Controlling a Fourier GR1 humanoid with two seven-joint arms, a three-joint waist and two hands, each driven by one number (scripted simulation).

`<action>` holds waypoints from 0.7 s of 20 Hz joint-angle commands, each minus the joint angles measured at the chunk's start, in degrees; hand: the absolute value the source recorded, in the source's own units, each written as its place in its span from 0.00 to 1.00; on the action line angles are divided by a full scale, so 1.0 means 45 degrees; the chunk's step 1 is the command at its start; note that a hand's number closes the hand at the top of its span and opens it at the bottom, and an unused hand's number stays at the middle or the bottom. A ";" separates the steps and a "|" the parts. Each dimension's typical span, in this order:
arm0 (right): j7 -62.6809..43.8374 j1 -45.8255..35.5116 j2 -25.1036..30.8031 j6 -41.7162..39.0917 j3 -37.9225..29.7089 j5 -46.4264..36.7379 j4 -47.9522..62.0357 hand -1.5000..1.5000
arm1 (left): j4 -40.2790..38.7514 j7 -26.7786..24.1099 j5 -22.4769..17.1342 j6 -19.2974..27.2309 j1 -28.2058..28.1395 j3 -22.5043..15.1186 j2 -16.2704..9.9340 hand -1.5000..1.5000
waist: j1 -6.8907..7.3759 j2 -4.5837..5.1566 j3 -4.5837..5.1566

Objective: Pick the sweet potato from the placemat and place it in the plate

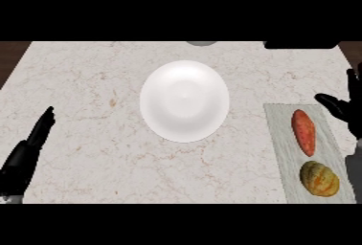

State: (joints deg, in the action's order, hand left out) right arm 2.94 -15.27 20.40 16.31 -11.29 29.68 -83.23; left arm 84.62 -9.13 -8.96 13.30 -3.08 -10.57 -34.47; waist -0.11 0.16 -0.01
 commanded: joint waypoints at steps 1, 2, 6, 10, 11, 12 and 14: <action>0.1678 0.0809 -0.0437 0.1874 -0.1098 -0.0852 -0.0143 0.00 | -0.0418 -0.0123 0.0243 0.0364 -0.0366 0.0222 0.0108 0.50 | -0.0098 -0.0052 0.0004; 0.2168 0.1172 -0.1098 0.2375 -0.1019 -0.0943 -0.0910 0.00 | -0.0328 -0.0355 0.0478 0.0656 -0.0638 -0.0023 0.0481 0.50 | -0.0131 -0.0088 0.0008; 0.2022 0.3146 -0.1347 0.1869 -0.1715 -0.0057 -0.3455 0.00 | -0.1647 -0.0673 0.0720 0.0538 0.0361 0.0242 0.0995 0.50 | -0.0263 -0.0069 0.0012; 0.0985 0.5105 -0.0672 -0.0084 -0.1155 -0.0047 -0.4357 0.00 | 0.0242 0.0230 0.0873 0.0389 -0.0548 0.0379 0.0671 0.50 | -0.0056 -0.0070 -0.0001; -0.0018 0.4806 0.0464 -0.0342 -0.1333 0.0037 -0.4705 0.00 | -0.0132 0.0191 0.1000 0.0622 -0.0304 0.0148 0.1061 0.50 | -0.0108 -0.0069 0.0006; -0.0221 0.5496 0.0354 -0.0242 -0.0809 -0.0466 -0.5145 0.00 | -0.0116 -0.0372 0.0880 0.0457 -0.0997 0.0205 0.1034 0.50 | -0.0070 -0.0081 0.0013; -0.0994 0.6102 0.1508 -0.1141 -0.0448 -0.0881 -0.4899 0.00 | -0.0103 0.0090 0.1016 0.0700 -0.0516 0.0220 0.1026 0.50 | -0.0159 -0.0071 0.0015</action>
State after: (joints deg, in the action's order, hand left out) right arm 3.12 6.53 21.79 16.32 -15.66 27.82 -103.00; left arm 83.85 -9.26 -5.39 15.39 -5.32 -9.18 -30.87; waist -0.59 -0.17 0.04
